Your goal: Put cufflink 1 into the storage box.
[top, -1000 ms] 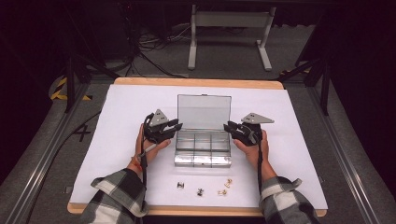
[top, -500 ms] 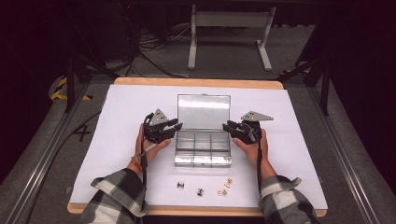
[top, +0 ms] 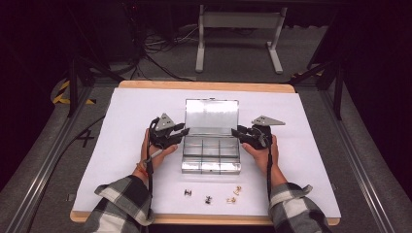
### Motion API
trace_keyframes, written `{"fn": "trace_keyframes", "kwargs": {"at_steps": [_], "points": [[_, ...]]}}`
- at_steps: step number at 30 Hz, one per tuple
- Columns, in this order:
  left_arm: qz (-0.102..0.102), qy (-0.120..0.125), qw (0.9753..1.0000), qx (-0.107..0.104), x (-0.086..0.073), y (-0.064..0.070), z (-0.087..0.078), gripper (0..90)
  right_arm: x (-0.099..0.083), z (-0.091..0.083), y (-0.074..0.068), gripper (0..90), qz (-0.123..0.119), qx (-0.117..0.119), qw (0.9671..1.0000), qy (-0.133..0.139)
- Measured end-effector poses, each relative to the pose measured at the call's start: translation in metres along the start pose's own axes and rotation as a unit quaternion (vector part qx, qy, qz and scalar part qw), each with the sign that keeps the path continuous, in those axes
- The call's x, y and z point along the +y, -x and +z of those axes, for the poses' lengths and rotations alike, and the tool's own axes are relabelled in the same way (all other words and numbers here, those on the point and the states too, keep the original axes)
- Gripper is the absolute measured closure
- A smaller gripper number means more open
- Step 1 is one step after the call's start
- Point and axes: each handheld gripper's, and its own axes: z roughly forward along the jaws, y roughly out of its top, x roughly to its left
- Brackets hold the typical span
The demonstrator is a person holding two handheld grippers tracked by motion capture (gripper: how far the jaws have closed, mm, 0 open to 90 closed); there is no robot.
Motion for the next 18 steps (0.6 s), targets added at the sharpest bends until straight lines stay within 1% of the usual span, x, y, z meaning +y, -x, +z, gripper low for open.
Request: {"fn": "trace_keyframes", "kwargs": {"at_steps": [2,3,4,5,7,9,10,14,18], "points": [[0.001,-0.002,1.0000,0.000,0.0000,0.0003,0.0001,68.5,-0.0007,0.0001,0.0014,64.5,0.004,0.000,1.0000,0.001],[0.001,-0.004,1.0000,0.001,0.0000,0.0006,0.0004,68.5,-0.0008,-0.0002,0.0016,65.2,0.004,-0.005,1.0000,0.000],[0.003,-0.007,1.0000,-0.001,-0.0002,0.0005,0.0010,68.4,-0.0010,-0.0004,0.0020,68.7,0.003,-0.008,1.0000,-0.002],[0.002,-0.007,1.0000,-0.001,-0.0006,0.0007,0.0014,68.4,-0.0015,0.0003,0.0023,70.0,0.002,-0.005,1.0000,-0.006],[0.002,-0.008,1.0000,-0.001,-0.0005,0.0010,0.0014,68.3,-0.0021,0.0015,0.0013,69.4,0.003,-0.010,0.9999,-0.006],[0.002,-0.008,1.0000,-0.002,-0.0006,0.0009,0.0014,68.8,-0.0018,0.0021,0.0000,70.0,-0.002,-0.012,0.9999,-0.008],[0.002,-0.008,1.0000,-0.003,-0.0007,0.0009,0.0014,68.8,-0.0020,0.0022,0.0004,70.2,0.000,-0.011,0.9999,-0.008],[0.002,-0.008,1.0000,-0.003,-0.0007,0.0009,0.0013,68.8,-0.0017,0.0024,-0.0002,70.7,-0.006,-0.014,0.9998,-0.010],[0.006,-0.010,0.9999,0.000,-0.0002,0.0008,-0.0004,67.8,-0.0002,0.0023,-0.0034,70.7,-0.021,-0.025,0.9994,-0.013]]}}
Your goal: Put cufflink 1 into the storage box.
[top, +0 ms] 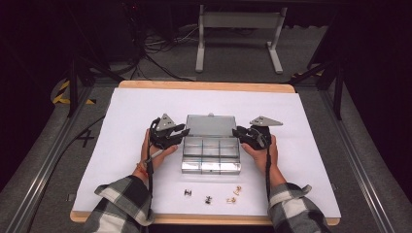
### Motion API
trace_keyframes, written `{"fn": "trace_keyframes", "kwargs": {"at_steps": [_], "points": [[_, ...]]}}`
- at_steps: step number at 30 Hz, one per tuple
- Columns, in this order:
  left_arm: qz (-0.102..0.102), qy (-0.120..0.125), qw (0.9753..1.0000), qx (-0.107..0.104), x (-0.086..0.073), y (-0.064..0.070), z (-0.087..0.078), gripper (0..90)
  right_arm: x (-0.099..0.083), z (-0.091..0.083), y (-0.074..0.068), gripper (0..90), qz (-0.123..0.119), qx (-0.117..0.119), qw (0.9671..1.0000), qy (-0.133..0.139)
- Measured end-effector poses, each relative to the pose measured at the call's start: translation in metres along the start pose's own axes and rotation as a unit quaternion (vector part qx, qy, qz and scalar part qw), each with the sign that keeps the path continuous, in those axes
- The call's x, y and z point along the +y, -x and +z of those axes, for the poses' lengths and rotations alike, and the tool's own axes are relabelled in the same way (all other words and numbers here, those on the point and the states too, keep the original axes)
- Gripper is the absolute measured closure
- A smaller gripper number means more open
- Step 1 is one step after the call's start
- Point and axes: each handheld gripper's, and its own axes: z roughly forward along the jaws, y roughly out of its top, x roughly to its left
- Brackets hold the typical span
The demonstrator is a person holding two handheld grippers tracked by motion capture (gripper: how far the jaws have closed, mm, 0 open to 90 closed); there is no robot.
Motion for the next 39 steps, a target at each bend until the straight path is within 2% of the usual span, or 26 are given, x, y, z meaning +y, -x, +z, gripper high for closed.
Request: {"fn": "trace_keyframes", "kwargs": {"at_steps": [2,7,9,14,17,20,28,31,39], "points": [[0.007,0.001,1.0000,0.001,0.001,0.001,-0.003,67.6,0.001,-0.002,-0.002,69.6,-0.012,-0.005,0.9999,-0.002],[0.008,0.005,1.0000,0.000,0.002,0.001,-0.012,67.3,0.005,-0.009,-0.004,69.4,-0.029,-0.010,0.9995,0.002],[0.013,0.006,0.9999,-0.004,0.002,0.003,-0.018,67.2,0.006,-0.013,-0.006,69.4,-0.043,-0.011,0.9990,0.001],[0.029,0.009,0.9995,-0.008,0.004,0.008,-0.034,66.0,0.006,-0.027,-0.011,68.6,-0.082,-0.009,0.9966,-0.008],[0.030,0.012,0.9994,-0.014,0.003,0.011,-0.043,65.4,0.003,-0.035,-0.011,67.9,-0.092,-0.004,0.9957,-0.010],[0.042,0.013,0.9989,-0.018,0.001,0.014,-0.055,64.7,-0.001,-0.043,-0.012,67.4,-0.109,-0.005,0.9939,-0.013],[0.056,0.021,0.9980,-0.024,-0.013,0.021,-0.086,59.2,-0.010,-0.067,-0.010,65.2,-0.127,0.001,0.9919,-0.009],[0.058,0.021,0.9978,-0.025,-0.017,0.024,-0.092,58.3,-0.013,-0.071,-0.010,64.0,-0.128,0.003,0.9917,-0.007],[0.070,-0.003,0.9969,-0.035,-0.036,0.036,-0.104,53.7,-0.029,-0.095,-0.013,54.7,-0.148,0.026,0.9886,0.001]]}}
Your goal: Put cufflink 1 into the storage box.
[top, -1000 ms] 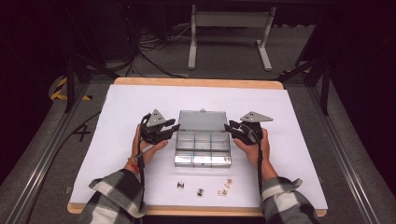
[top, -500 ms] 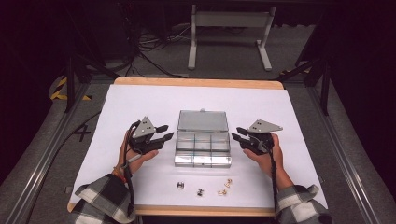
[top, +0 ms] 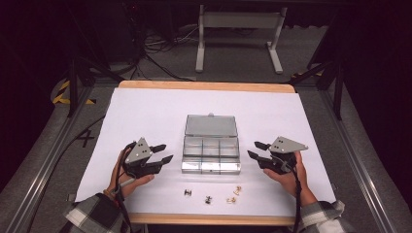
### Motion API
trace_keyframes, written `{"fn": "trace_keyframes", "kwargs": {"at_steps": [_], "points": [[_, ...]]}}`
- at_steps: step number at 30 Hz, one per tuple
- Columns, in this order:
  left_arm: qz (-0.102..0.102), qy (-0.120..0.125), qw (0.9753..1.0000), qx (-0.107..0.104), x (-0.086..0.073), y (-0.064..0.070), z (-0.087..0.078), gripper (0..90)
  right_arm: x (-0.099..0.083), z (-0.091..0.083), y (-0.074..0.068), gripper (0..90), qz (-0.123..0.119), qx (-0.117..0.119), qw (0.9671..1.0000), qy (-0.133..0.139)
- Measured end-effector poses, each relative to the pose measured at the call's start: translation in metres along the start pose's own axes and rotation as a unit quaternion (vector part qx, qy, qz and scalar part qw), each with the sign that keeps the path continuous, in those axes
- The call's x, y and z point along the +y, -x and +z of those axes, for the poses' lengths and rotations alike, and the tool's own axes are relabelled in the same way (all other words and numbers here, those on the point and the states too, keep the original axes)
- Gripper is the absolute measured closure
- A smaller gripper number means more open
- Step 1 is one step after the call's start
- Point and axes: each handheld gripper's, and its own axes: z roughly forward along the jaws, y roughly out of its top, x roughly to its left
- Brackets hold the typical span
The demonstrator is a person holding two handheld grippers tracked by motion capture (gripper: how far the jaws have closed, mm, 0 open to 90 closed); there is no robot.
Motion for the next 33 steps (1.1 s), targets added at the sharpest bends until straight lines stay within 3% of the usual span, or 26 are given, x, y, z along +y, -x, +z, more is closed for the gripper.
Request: {"fn": "trace_keyframes", "kwargs": {"at_steps": [2,9,10,12,17,23,33], "points": [[0.012,-0.016,0.9997,-0.012,-0.008,0.007,-0.001,53.7,-0.003,-0.003,-0.001,54.3,0.000,0.000,1.0000,0.001],[0.001,-0.032,0.9986,-0.042,-0.023,0.021,-0.003,52.2,-0.015,-0.018,-0.007,51.8,-0.003,0.000,1.0000,0.006],[0.008,-0.036,0.9984,-0.044,-0.025,0.023,-0.003,51.7,-0.017,-0.019,-0.008,51.6,-0.003,0.001,0.9999,0.010],[-0.002,-0.034,0.9979,-0.056,-0.027,0.027,-0.003,51.6,-0.020,-0.023,-0.009,51.0,-0.002,0.001,0.9999,0.013],[0.009,-0.045,0.9958,-0.080,-0.027,0.035,-0.001,53.6,-0.030,-0.028,-0.012,49.0,0.004,0.002,1.0000,0.007],[0.027,-0.053,0.9895,-0.132,-0.024,0.049,0.009,55.9,-0.047,-0.033,-0.020,45.5,0.005,0.009,0.9999,-0.014],[0.039,-0.062,0.9847,-0.158,-0.019,0.062,0.020,53.6,-0.057,-0.038,-0.018,42.1,0.016,0.003,0.9997,-0.018]]}}
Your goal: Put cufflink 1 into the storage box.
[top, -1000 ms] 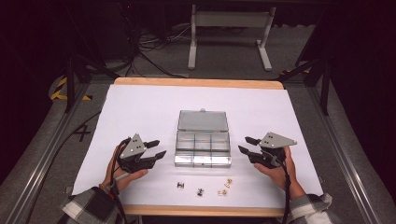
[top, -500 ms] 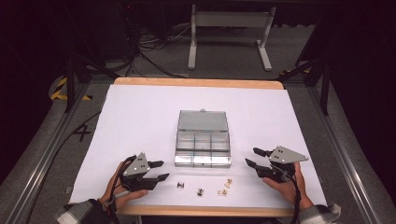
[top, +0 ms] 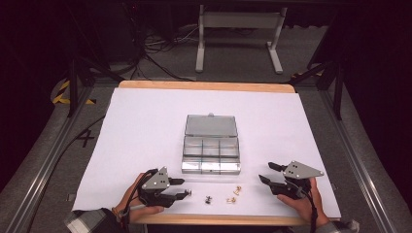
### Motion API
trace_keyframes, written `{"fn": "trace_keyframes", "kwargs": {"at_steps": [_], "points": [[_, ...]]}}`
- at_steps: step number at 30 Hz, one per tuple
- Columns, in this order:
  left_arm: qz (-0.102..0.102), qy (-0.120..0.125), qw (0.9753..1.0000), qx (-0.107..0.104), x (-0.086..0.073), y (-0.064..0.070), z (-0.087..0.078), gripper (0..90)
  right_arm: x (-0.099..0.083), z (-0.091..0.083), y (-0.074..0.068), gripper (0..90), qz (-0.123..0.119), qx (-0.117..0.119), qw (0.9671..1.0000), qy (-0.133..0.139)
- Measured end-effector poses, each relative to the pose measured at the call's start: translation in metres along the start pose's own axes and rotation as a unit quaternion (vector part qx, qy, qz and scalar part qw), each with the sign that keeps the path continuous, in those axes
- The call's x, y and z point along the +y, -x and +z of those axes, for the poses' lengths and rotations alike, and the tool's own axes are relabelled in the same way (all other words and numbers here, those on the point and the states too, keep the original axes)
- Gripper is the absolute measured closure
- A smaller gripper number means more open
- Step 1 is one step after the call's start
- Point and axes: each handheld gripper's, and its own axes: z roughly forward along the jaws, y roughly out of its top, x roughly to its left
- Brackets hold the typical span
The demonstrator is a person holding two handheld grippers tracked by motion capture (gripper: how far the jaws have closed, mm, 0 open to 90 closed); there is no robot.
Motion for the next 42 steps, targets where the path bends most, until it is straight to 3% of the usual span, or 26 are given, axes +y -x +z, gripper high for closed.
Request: {"fn": "trace_keyframes", "kwargs": {"at_steps": [4,14,24,27,34,42], "points": [[0.004,-0.004,1.0000,-0.005,0.004,-0.001,0.005,52.5,0.000,0.005,0.000,41.2,-0.006,-0.002,0.9999,-0.013],[0.012,-0.022,0.9995,-0.019,0.008,-0.001,0.020,54.1,0.001,0.007,0.000,40.5,-0.005,-0.002,0.9999,-0.014],[0.022,-0.046,0.9985,-0.018,0.009,0.000,0.024,68.8,0.001,0.008,0.000,40.0,-0.003,0.000,0.9998,-0.018],[0.013,-0.043,0.9988,-0.019,0.008,-0.002,0.024,74.7,0.001,0.008,0.001,39.9,-0.001,0.002,0.9998,-0.018],[0.025,-0.043,0.9987,-0.010,0.008,0.000,0.023,76.1,0.001,0.008,0.001,39.8,-0.001,0.000,0.9999,-0.017],[0.025,-0.040,0.9989,-0.008,0.008,0.001,0.022,77.3,0.001,0.007,0.001,38.9,-0.002,-0.003,0.9999,-0.013]]}}
